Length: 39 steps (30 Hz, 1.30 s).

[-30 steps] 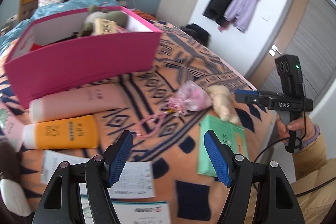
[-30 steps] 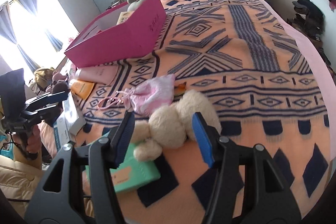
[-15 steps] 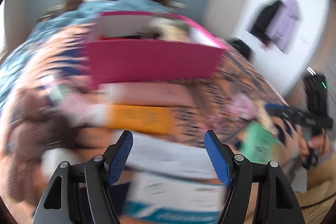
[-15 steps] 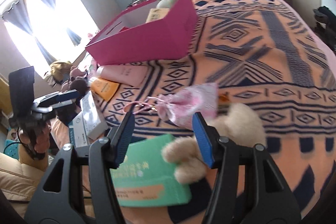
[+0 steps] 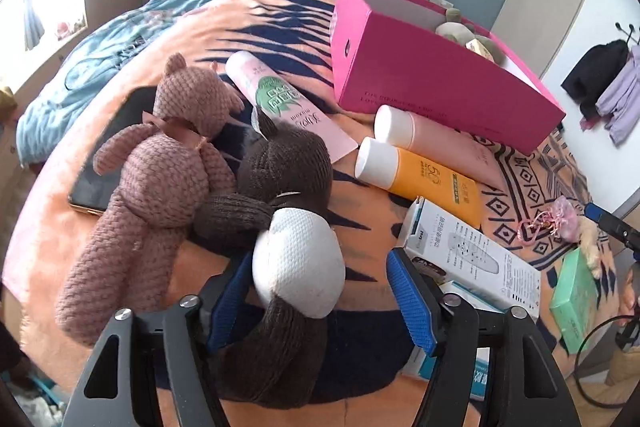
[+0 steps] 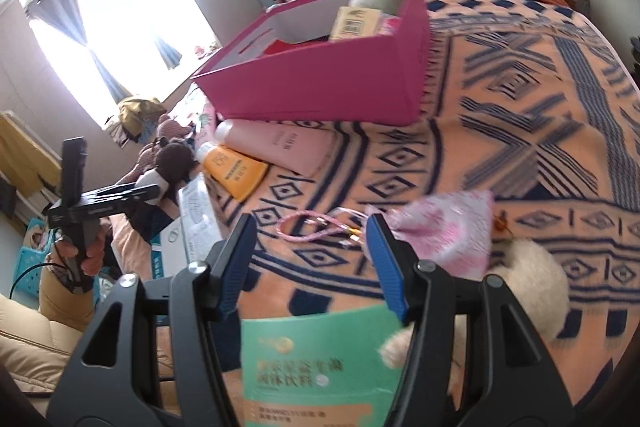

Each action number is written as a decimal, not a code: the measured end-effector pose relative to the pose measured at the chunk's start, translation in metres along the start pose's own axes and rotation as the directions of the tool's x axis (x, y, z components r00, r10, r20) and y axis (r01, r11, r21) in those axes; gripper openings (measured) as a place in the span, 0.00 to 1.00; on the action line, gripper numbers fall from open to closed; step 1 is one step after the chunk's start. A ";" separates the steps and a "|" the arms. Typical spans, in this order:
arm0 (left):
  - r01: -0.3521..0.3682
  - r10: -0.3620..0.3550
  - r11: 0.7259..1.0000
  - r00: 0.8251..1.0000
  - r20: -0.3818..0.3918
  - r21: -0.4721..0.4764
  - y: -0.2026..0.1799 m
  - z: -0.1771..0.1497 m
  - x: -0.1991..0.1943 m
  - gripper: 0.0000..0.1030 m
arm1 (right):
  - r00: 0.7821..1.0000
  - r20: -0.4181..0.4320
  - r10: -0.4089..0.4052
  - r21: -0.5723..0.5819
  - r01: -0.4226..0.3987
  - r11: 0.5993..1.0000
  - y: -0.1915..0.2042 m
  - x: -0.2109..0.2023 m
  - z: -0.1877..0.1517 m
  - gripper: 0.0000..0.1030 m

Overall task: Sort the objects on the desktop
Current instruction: 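Close the left tool on the brown-and-white plush toy while the right tool closes on it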

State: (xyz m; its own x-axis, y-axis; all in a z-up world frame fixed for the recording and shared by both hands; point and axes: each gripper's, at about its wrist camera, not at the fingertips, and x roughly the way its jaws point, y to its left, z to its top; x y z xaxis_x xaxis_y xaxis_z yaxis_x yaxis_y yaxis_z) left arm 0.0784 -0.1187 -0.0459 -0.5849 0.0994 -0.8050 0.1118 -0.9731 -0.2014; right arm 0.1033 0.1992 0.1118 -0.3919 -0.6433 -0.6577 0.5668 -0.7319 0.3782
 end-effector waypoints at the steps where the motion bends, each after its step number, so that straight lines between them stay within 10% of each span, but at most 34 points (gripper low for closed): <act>1: -0.013 0.013 1.000 1.000 0.007 0.006 -0.001 0.000 0.000 0.57 | 1.000 -0.002 0.008 -0.016 -0.008 1.000 0.005 0.003 0.004 0.57; 4: -0.010 0.010 1.000 1.000 0.012 -0.009 0.005 0.002 -0.001 0.39 | 0.999 -0.017 0.030 -0.055 -0.030 0.998 0.017 0.013 0.011 0.57; 14: 0.147 -0.152 0.987 0.983 0.101 0.063 -0.001 0.005 -0.034 0.36 | 0.987 -0.094 0.127 -0.162 -0.141 0.977 0.058 0.057 0.031 0.57; 21: 0.372 -0.381 0.905 0.925 0.006 0.205 -0.037 0.007 -0.033 0.37 | 0.968 -0.128 0.214 -0.235 -0.240 0.942 0.090 0.082 0.048 0.57; 33: 0.492 -0.477 0.794 0.868 -0.136 0.357 -0.074 0.007 -0.003 0.37 | 0.940 -0.242 0.239 -0.259 -0.300 0.918 0.097 0.129 0.061 0.68; 39: 0.479 -0.468 0.807 0.875 -0.122 0.344 -0.065 0.013 0.001 0.41 | 0.914 -0.282 0.293 -0.195 -0.353 0.915 0.087 0.142 0.055 0.60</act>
State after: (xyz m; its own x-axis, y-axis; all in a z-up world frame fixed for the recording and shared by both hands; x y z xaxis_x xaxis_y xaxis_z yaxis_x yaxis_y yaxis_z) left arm 0.0598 -0.0583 -0.0264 -0.4664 0.5676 -0.6784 -0.4668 -0.8094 -0.3563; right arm 0.0571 0.0321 0.0870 0.0120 -0.7389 -0.6737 0.7984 -0.3985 0.4514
